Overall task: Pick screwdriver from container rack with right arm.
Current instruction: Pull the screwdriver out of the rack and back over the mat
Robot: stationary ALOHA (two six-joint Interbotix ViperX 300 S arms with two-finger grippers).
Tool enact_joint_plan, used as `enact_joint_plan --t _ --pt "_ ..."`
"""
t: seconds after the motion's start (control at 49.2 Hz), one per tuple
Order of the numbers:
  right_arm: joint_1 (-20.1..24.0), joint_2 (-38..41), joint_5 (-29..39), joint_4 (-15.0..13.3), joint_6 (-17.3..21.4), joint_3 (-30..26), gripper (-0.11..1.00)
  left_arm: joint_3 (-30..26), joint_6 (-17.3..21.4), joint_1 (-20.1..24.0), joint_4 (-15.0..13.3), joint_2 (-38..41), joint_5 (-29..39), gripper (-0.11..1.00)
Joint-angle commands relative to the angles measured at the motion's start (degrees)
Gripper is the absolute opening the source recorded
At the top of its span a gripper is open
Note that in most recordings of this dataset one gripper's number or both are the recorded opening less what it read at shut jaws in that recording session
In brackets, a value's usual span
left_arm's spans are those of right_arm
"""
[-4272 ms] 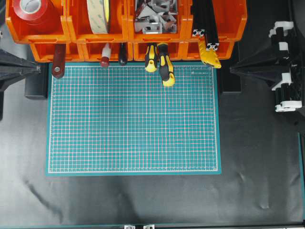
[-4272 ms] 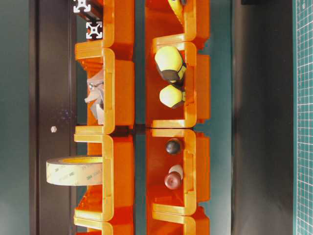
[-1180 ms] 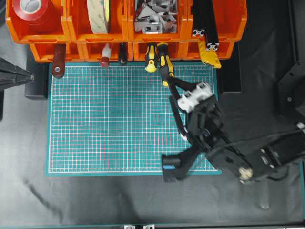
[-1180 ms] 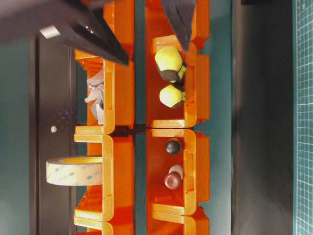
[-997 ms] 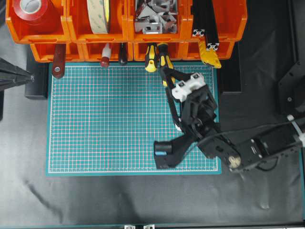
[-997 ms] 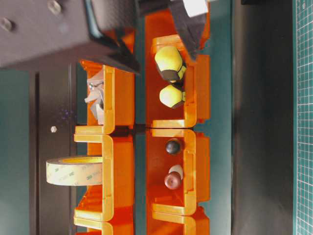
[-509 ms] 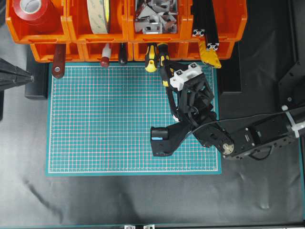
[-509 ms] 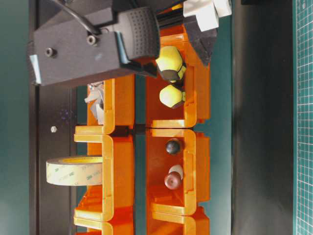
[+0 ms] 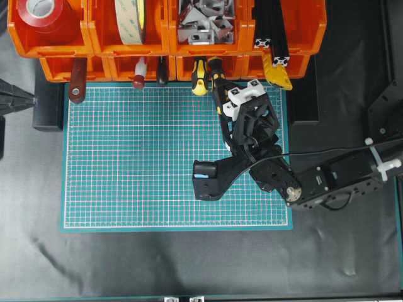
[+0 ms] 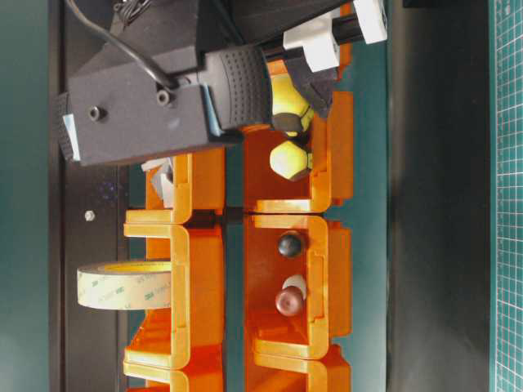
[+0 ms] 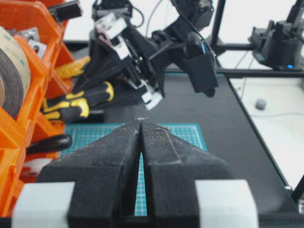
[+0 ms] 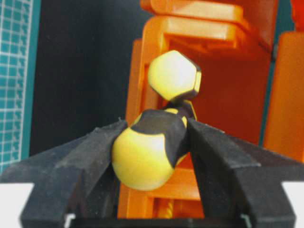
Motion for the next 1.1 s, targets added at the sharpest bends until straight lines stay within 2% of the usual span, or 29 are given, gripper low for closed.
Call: enact_joint_plan --t 0.0,0.509,0.61,0.834,1.078 --pt "0.8 -0.6 2.2 0.4 0.1 -2.2 0.42 -1.6 -0.1 -0.2 0.2 0.3 -0.1 0.00" --pt "5.4 -1.1 12.6 0.3 -2.0 -9.7 0.40 -1.6 -0.1 -0.1 0.2 -1.1 4.0 0.00" --pt "7.1 -1.5 13.8 0.3 -3.6 -9.9 0.40 -1.7 -0.2 -0.1 0.2 -1.8 4.3 0.00" --pt "9.1 -2.5 15.8 1.8 -3.6 -8.4 0.40 -1.7 -0.2 -0.2 0.2 -2.3 4.7 0.00" --pt "16.5 -2.2 17.1 2.4 -4.2 -9.7 0.40 -1.7 -0.2 -0.3 0.2 -2.3 4.9 0.00"
